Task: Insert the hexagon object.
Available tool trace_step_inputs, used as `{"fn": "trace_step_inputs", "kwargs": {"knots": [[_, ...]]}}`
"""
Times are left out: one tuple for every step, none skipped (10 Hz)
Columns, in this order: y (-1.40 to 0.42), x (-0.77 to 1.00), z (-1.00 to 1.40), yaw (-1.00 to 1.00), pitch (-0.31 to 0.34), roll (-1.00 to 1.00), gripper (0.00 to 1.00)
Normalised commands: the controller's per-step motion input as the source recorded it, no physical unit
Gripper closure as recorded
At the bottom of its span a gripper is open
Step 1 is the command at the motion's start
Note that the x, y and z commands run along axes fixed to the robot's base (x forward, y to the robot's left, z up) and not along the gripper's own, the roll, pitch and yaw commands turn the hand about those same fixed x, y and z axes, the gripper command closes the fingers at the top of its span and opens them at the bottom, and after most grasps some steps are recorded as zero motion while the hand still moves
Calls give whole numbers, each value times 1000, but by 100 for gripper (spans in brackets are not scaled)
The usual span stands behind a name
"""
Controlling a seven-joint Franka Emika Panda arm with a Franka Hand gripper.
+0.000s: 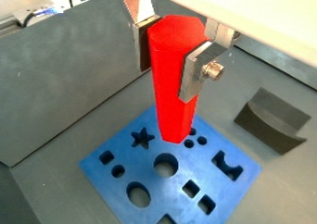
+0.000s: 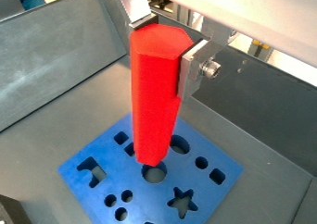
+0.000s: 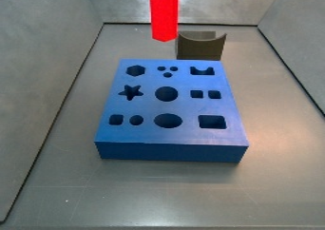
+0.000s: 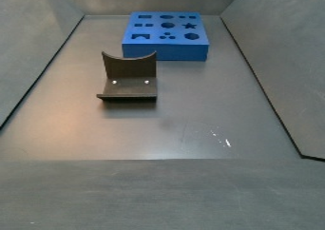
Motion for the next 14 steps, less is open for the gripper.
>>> {"fn": "trace_step_inputs", "kwargs": {"knots": [[583,-34,0,77,183,-500,100],[529,0,0,54,144,-500,100],[634,0,-6,0,67,-500,100],[711,0,-209,0,0,-500,100],[594,-291,-511,0,-80,-353,100],[340,-409,-826,-49,-83,-187,100],[0,-537,-817,-46,-149,0,100],[0,-551,-814,-60,-209,24,100],[-34,-426,-711,-11,-240,153,100],[0,-206,-551,-29,-93,100,100],[23,0,-340,0,27,64,100],[49,0,-229,0,43,34,100],[157,0,-283,0,34,0,100],[149,0,-263,0,27,0,100]]}}
